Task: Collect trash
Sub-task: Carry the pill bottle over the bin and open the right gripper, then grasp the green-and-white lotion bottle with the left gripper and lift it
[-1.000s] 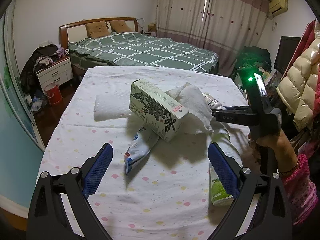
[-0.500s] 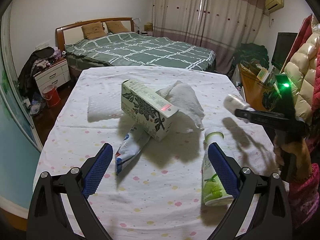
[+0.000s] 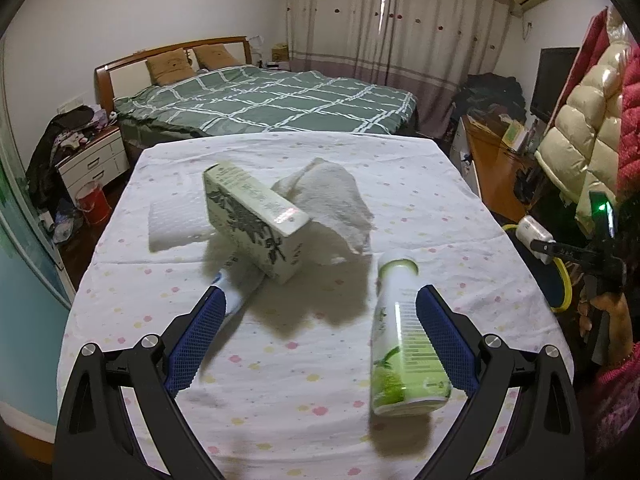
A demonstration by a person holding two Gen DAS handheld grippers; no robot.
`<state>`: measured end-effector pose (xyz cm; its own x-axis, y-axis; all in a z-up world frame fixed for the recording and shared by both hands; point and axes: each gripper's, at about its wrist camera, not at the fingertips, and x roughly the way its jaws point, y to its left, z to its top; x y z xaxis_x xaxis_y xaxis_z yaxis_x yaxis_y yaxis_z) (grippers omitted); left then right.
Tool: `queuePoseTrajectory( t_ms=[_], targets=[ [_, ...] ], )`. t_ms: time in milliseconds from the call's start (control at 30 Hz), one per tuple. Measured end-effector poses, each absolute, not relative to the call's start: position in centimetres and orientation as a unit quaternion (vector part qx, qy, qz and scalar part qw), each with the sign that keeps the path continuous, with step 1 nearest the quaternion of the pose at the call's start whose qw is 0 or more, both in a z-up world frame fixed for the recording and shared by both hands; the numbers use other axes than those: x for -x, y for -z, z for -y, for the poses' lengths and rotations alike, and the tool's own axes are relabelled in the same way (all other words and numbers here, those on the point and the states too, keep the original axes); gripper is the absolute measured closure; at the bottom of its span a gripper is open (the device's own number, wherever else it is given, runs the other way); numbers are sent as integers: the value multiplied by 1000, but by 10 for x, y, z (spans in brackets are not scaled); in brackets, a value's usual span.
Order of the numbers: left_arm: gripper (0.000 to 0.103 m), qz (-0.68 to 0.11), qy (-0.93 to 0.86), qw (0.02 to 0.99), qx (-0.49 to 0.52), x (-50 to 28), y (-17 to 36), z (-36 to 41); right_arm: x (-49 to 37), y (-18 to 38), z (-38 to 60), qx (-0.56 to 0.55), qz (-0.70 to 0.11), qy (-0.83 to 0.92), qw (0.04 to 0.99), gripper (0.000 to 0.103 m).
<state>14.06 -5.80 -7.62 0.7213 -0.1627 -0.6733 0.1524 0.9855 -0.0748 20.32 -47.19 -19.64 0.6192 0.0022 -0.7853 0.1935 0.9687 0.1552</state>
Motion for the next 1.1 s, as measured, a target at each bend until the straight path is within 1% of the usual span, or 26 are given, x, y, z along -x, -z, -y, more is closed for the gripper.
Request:
queuePoseTrajectory(
  t_ms=[200, 400, 567, 767, 933, 967, 1033, 1067, 1100],
  targets=[
    [8, -368, 102, 924, -6, -140, 77, 78, -213, 248, 513, -121, -493, 104, 855, 58],
    [8, -378, 119, 918, -21, -140, 82, 97, -219, 270, 521, -125, -518, 114, 838, 58],
    [8, -388, 130, 912, -26, -140, 90, 107, -215, 268, 518, -120, -511, 119, 843, 58],
    [8, -401, 137, 905, -34, -138, 103, 112, -199, 247, 512, -119, -489, 113, 856, 57],
    [9, -413, 140, 899, -44, -132, 116, 117, -187, 231, 499, -110, -470, 106, 869, 55],
    [10, -416, 142, 897, -45, -131, 119, 119, -184, 228, 497, -110, -467, 103, 871, 55],
    [20, -426, 143, 892, -51, -129, 126, 122, -181, 223, 493, -109, -462, 98, 875, 54],
    [22, -433, 144, 888, -53, -127, 131, 123, -180, 221, 492, -108, -460, 96, 876, 54],
    [27, -437, 144, 886, -54, -126, 134, 123, -180, 220, 491, -107, -457, 94, 878, 54]
  ],
)
